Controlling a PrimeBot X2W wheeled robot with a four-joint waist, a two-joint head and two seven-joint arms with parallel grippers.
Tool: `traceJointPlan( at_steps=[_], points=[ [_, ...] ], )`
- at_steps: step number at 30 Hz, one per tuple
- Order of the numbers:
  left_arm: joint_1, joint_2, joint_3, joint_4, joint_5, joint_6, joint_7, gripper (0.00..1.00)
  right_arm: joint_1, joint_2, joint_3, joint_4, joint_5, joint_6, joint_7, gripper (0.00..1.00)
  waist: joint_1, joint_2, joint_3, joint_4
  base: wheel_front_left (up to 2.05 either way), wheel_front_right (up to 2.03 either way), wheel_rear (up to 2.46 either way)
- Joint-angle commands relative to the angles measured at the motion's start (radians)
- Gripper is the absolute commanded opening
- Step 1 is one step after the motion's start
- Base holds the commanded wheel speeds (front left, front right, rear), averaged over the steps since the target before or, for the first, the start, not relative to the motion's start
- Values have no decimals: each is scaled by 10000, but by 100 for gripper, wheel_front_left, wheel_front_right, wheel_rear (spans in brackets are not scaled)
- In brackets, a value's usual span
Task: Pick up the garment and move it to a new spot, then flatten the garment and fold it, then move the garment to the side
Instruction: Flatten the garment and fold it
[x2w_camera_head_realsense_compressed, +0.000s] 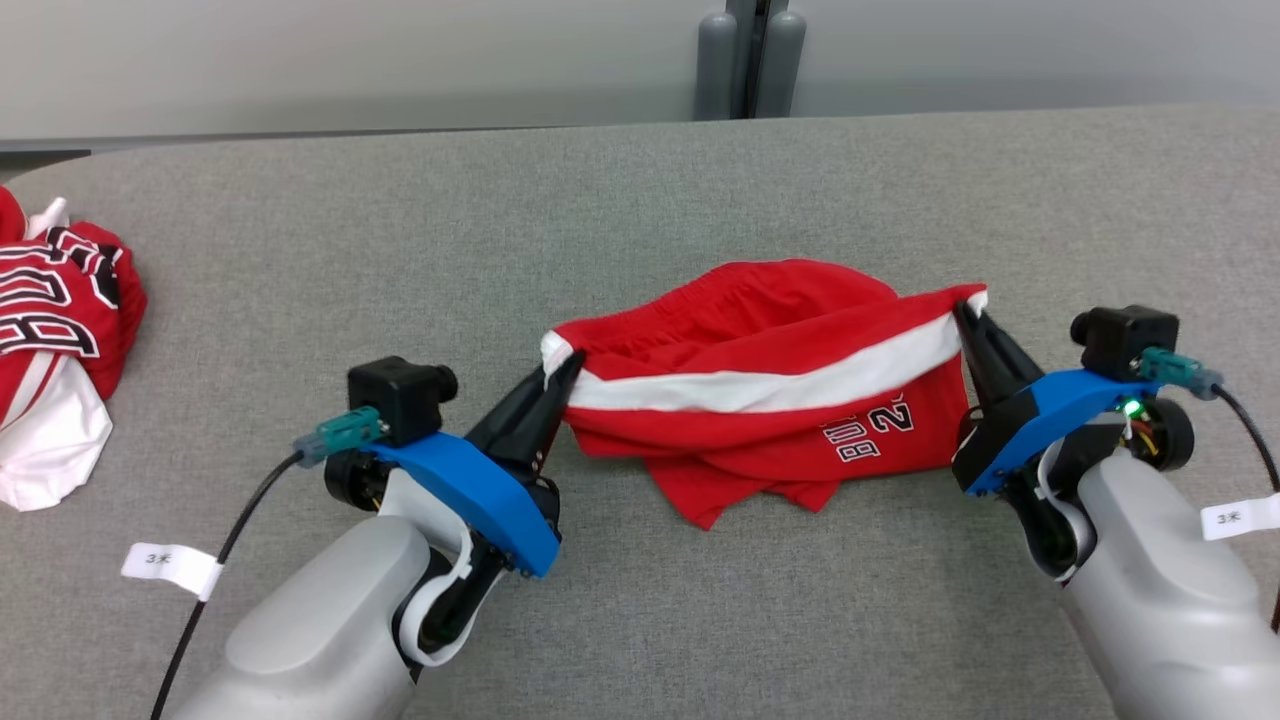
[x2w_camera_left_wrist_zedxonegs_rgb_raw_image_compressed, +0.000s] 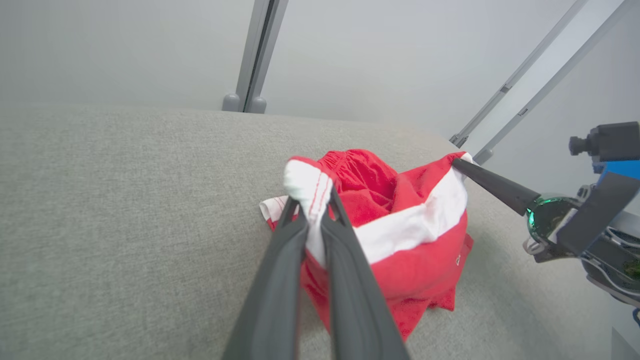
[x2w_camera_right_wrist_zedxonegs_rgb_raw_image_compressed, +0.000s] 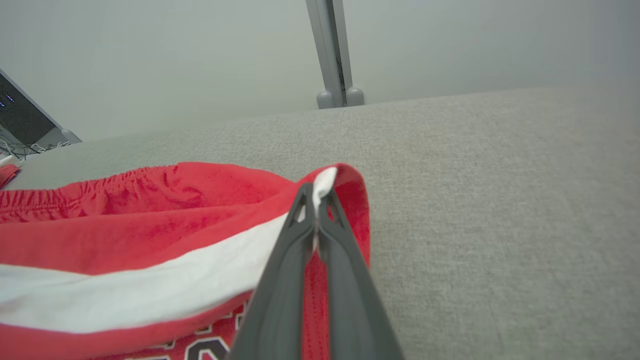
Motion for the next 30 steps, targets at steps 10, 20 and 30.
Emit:
traceJointPlan(
  at_steps=[10, 20, 30],
  points=[
    [203, 494, 1636, -1960, -444, 688, -637, 0, 420, -815, -36, -3110, 238, 1, -255, 0, 0, 0, -1009, -353, 0, 0, 0],
    [-375, 1979, 2936, -5868, -64, 2370, -211, 0, 1602, -1018, -1444, -8187, -370, 1, 1371, 0, 0, 0, -2008, -525, 0, 0, 0],
    [-1199, 2989, 3067, -7301, -119, 3181, 1498, 0, 2184, -225, -2821, -11058, -1369, 1, 3614, 0, 0, 0, -1279, -460, 0, 0, 0]
  ],
)
